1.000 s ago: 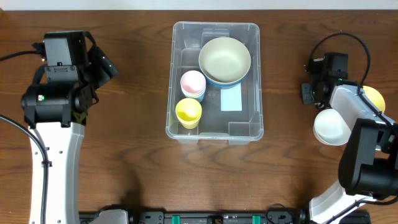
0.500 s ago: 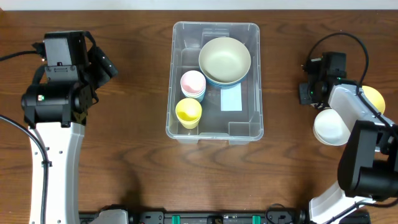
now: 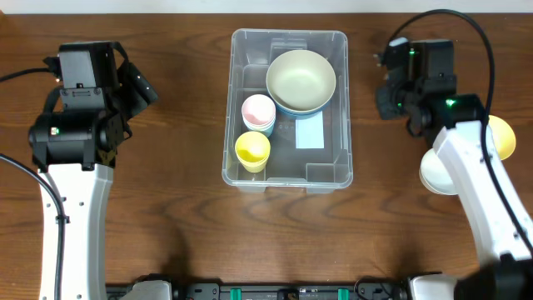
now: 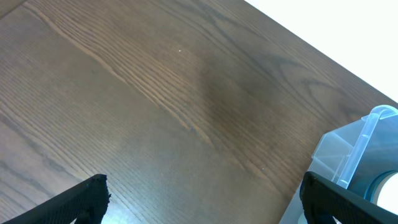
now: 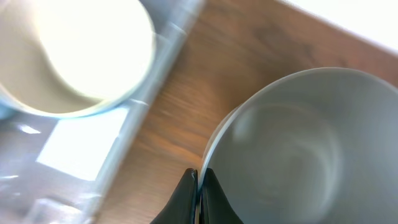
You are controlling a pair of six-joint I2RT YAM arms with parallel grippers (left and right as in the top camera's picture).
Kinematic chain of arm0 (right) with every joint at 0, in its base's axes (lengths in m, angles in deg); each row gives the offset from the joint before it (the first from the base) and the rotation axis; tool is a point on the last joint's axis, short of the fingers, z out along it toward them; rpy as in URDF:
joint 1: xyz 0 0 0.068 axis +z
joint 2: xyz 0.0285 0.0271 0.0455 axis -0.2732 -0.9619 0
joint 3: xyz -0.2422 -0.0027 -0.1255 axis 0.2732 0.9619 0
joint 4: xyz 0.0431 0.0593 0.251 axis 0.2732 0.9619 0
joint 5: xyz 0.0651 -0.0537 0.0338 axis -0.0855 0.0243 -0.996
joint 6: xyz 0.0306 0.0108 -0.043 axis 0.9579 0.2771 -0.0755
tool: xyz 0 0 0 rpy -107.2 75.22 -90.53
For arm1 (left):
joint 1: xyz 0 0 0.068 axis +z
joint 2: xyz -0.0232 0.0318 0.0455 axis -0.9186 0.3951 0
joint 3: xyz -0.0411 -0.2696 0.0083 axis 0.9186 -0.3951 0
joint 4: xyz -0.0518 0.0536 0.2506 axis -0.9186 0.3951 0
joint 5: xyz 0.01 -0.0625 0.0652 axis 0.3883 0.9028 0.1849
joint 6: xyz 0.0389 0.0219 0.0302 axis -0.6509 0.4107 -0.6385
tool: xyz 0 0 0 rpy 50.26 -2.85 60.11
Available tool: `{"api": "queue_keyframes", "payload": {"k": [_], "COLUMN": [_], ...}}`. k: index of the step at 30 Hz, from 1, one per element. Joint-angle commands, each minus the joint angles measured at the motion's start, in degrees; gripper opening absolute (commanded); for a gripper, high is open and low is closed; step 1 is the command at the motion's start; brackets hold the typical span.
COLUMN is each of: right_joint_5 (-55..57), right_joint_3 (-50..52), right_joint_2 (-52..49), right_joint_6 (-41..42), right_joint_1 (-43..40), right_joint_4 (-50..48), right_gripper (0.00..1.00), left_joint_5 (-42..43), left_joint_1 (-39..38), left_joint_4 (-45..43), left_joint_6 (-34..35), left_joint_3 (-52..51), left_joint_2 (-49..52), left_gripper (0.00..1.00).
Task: Pack container
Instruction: 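Carry the light blue bowl left and set it in the bin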
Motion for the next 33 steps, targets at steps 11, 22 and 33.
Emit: {"api": "queue_keyframes", "payload": {"k": [11,22,33], "right_joint_5": [4.11,4.52,4.52], "right_joint_3": [-4.57,-4.39,-4.37], "right_joint_2": [5.27,-2.25,-12.04], "right_joint_6": [-3.13,-1.60,-0.72], "right_joint_1": [25.90,33.94,34.03], "right_joint_4": [11.67,18.32,19.74], "right_gripper": [0.01,0.01,0.01], "left_joint_5": [-0.90,-0.90,-0.90], "left_joint_1": [0.20,0.20,0.20], "left_joint_4": [0.13,0.13,0.13], "left_joint_6": [0.09,0.09,0.09], "left_joint_3": [0.68,0.68,0.68], "left_joint_2": [0.26,0.26,0.26], "left_gripper": [0.98,0.98,0.98]}}
